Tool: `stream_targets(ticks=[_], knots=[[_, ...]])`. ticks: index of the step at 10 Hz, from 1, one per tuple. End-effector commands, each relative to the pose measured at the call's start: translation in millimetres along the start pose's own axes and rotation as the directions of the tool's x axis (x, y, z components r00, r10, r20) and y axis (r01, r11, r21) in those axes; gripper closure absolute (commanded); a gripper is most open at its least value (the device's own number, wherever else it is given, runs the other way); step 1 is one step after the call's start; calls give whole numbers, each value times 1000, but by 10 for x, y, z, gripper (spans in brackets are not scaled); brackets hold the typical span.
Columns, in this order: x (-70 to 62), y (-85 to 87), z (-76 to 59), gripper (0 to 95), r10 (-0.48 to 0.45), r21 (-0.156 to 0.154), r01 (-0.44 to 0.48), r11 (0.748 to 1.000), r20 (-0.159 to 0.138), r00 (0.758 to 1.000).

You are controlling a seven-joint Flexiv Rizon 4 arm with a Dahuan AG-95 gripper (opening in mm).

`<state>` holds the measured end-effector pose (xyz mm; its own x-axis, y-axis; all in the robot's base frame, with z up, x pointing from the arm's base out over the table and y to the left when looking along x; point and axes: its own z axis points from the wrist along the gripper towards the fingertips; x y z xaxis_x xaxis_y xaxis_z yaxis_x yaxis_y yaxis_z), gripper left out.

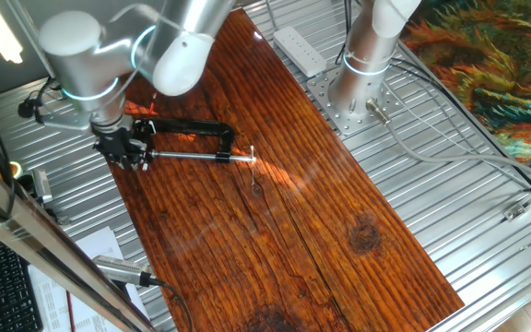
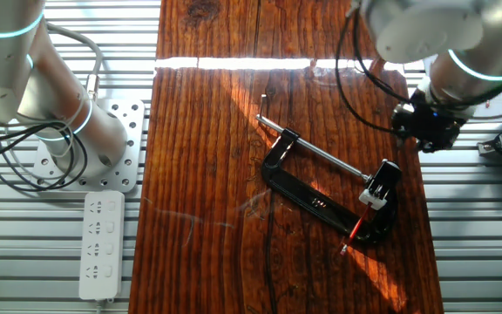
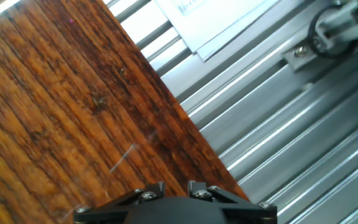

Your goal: Sharpen the pencil with a pencil sharpener

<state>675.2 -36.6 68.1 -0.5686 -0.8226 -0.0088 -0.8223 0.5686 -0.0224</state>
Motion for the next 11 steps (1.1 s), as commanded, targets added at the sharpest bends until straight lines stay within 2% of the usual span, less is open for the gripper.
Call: stream_targets(ticks=[1,3,4,9,10,11], knots=[[18,-7,75,760,-8,-2,8,1000,7,1000],[34,-4,94,760,-15,-61,15,998,4,1000],[36,-2,97,950,-33,-67,33,997,1,999],[118,26,175,950,-51,-74,51,996,4,999],[119,27,172,760,-54,-80,55,995,12,998],[138,38,187,760,-62,-86,63,994,19,998]])
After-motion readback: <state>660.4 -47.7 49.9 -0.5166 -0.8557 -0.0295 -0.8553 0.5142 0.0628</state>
